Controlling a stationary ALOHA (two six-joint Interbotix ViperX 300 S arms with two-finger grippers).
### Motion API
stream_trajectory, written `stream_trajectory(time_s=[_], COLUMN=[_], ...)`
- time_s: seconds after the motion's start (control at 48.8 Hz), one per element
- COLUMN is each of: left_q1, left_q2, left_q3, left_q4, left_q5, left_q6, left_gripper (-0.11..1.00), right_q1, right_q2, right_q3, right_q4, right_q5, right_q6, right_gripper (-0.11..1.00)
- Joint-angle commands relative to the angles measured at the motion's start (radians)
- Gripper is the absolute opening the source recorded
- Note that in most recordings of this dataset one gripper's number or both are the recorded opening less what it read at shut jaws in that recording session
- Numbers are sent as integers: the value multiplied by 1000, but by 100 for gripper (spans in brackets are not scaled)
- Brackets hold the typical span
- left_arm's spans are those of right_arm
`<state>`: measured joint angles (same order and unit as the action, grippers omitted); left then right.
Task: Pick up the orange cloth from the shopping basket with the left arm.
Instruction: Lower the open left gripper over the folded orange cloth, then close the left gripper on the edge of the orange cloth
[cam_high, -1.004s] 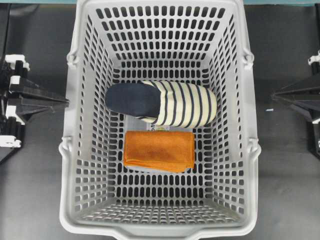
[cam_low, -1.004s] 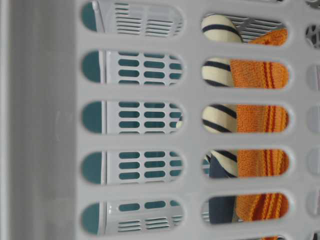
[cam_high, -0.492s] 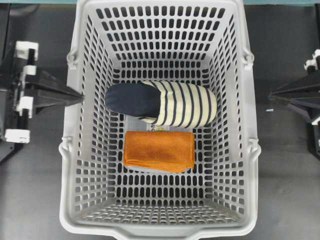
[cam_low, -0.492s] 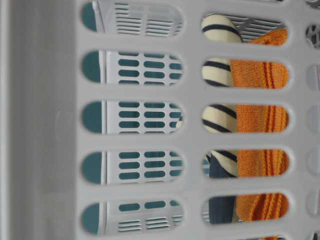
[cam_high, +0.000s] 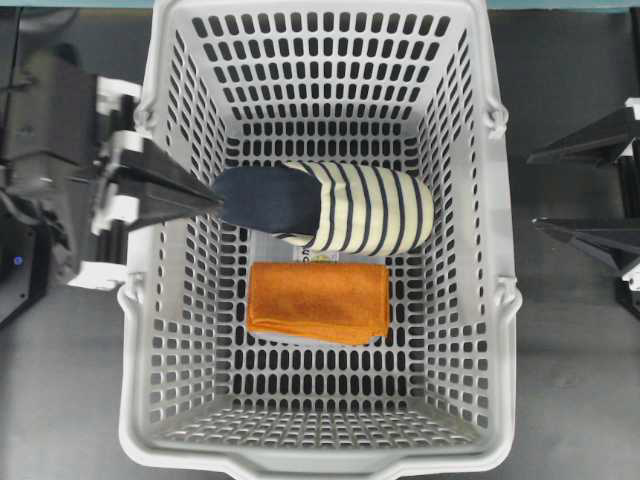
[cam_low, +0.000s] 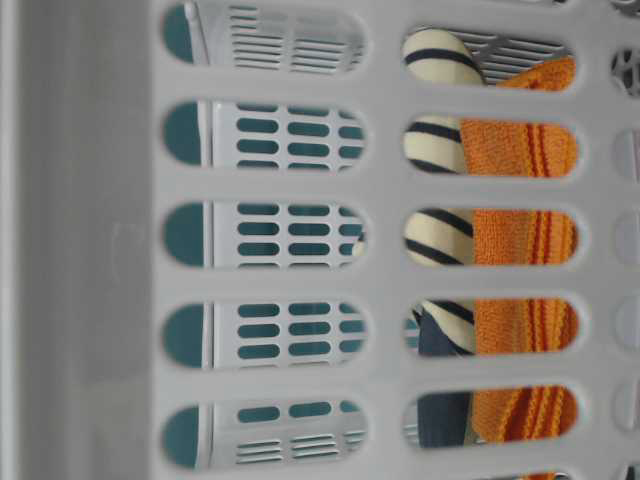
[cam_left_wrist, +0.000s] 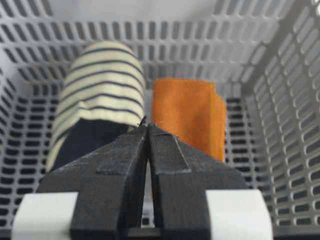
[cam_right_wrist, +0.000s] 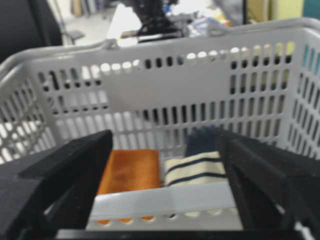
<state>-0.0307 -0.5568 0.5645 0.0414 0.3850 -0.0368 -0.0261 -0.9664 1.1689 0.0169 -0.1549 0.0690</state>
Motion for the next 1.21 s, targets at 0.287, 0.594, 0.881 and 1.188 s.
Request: stream_trajectory(time_s=[0.287, 0.594, 0.881, 1.188], left_q1=[-21, -58, -84, -104], left_q2=[273, 390, 546, 667], left_q3=[-284, -351, -449, -472], left_q4=[3, 3, 3, 3], left_q5=[318, 333, 413, 449], left_q6=[11, 12, -9, -83], left_gripper=[1, 73, 83, 85], right_q1=[-3, -3, 8, 9], right_q2=[-5, -21, -32, -52], right_q3=[-23, -28, -29, -31], right_q4=[-2, -2, -2, -2], right_q5=[-6, 32, 44, 94], right_q6=[-12, -14, -14, -14], right_gripper=[77, 77, 77, 77])
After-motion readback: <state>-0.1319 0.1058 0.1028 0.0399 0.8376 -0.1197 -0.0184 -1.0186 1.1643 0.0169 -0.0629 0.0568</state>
